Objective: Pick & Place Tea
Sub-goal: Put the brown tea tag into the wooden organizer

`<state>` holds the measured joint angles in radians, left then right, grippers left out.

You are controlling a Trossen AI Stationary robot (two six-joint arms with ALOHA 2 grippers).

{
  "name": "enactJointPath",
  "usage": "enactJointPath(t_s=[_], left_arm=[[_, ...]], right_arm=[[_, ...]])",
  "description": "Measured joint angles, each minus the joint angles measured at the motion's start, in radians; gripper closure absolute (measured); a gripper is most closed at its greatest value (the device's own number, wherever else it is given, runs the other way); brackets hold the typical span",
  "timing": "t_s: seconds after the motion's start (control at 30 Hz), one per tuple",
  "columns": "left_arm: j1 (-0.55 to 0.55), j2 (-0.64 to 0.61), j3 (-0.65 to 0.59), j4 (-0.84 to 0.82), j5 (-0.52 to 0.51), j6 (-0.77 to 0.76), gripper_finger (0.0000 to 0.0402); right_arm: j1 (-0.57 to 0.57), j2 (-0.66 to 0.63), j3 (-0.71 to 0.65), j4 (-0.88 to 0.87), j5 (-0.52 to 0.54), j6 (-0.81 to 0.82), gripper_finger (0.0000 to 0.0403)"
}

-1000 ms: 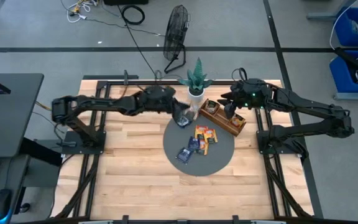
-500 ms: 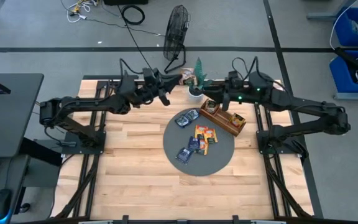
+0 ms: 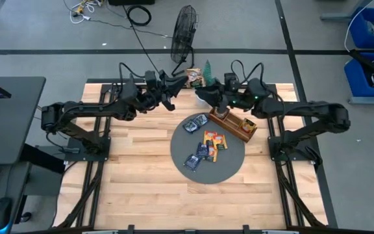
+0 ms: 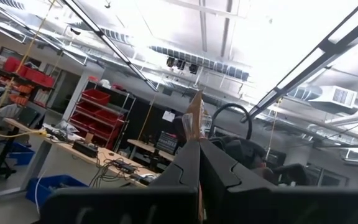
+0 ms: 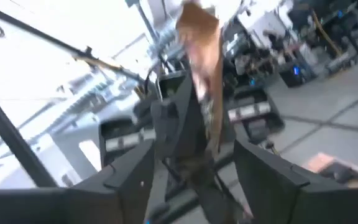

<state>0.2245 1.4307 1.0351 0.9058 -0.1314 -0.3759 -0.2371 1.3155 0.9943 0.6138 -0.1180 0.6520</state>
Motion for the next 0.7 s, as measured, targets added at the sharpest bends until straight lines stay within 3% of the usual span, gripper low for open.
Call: enactJointPath(t_s=[0.2,0.5,0.7], left_arm=[[0.000,0.000,0.000,0.002,0.002,0.000,0.0400],[0.001,0.000,0.000,0.005,0.003,0.022,0.0400],[0.002,0.000,0.000,0.005,0.003,0.022,0.0400]], right_arm=[[0.000,0.026,0.000,0.096,0.083,0.002,0.0172],[0.006,0.026,0.000,0.105,0.085,0.004,0.0310],[0.007,0.026,0.000,0.105,0.101,0.006,0.0339]])
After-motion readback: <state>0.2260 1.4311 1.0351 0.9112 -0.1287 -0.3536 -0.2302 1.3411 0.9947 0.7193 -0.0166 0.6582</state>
